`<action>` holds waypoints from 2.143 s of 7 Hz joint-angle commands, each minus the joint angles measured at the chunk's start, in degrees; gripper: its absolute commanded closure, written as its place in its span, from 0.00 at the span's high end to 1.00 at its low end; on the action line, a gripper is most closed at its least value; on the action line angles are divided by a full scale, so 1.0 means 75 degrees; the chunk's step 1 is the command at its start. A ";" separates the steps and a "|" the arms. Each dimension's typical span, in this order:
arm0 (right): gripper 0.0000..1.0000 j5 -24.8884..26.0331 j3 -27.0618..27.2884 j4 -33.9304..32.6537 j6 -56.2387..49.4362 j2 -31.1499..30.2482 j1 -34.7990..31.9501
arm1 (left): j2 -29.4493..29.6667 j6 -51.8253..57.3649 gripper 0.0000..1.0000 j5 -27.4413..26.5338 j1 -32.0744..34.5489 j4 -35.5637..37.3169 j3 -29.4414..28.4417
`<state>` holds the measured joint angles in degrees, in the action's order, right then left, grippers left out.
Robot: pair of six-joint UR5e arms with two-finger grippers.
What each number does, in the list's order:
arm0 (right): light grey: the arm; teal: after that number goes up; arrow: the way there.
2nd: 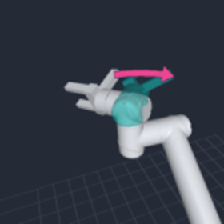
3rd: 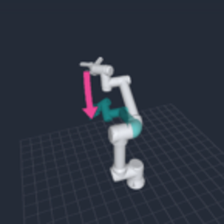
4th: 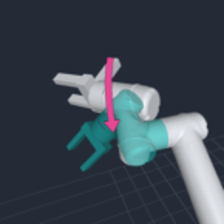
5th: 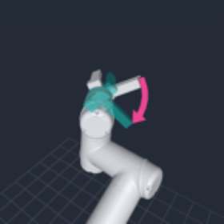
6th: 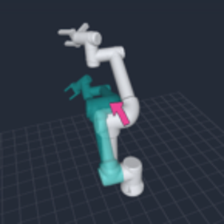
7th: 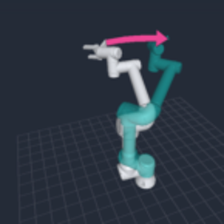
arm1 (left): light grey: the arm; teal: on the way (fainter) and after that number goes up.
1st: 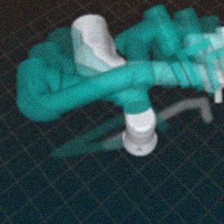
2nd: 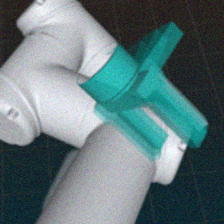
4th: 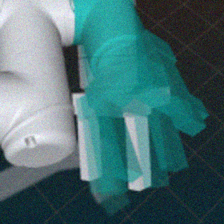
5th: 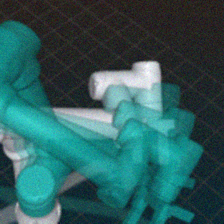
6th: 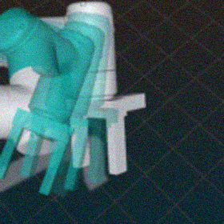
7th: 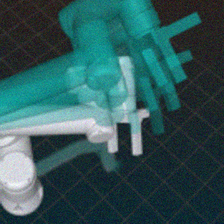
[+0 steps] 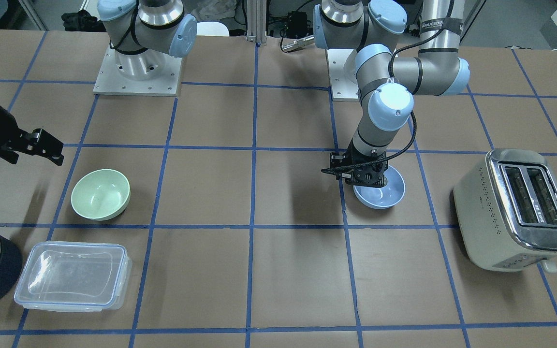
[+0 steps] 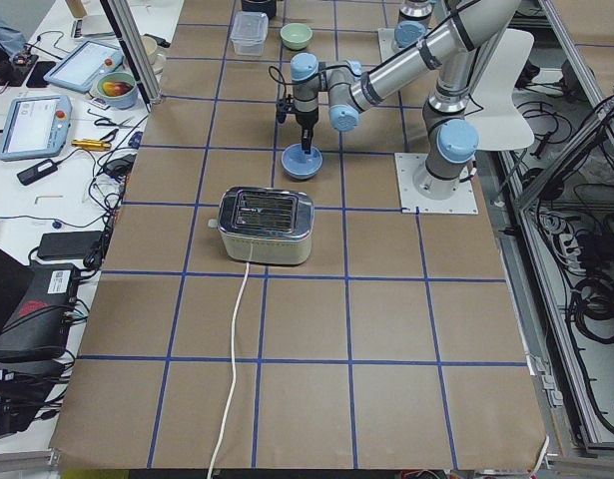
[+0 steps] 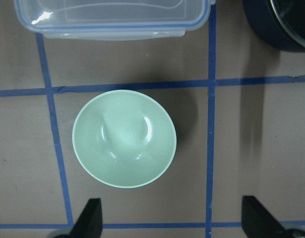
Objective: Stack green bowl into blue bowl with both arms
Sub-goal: 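Grip the blue bowl rim with left gripper while right grasps green bowl, then slide the light blue bowl to table center with left gripper, release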
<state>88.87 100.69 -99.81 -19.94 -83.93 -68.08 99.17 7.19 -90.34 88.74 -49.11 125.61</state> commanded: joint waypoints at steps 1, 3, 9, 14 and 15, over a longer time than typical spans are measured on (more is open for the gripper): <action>1.00 -0.0388 0.1032 -0.1336 -0.0423 0.0385 0.0264 | 0.0019 0.0129 0.00 -0.0049 0.0062 0.0102 -0.0001; 1.00 -0.0401 0.1758 -0.2526 -0.0587 0.0792 0.0264 | 0.0066 -0.0218 0.00 0.0067 0.0388 0.0162 -0.0723; 0.00 -0.0318 0.1682 -0.2586 -0.0599 0.1429 0.0264 | 0.2219 -0.4169 0.00 0.0877 0.3061 0.0044 -0.3771; 0.00 -0.0389 0.0428 -0.0874 -0.0611 0.1417 0.0264 | 0.2072 -0.4381 0.97 0.0818 0.2975 -0.0432 -0.3927; 0.00 -0.0412 0.0183 -0.0558 -0.0611 0.1429 0.0253 | 0.1583 -0.3604 1.00 0.0795 0.2412 -0.1330 -0.3753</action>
<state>85.93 104.11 -106.66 -24.51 -73.22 -66.10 114.45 -24.21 -84.39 111.31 -52.96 96.64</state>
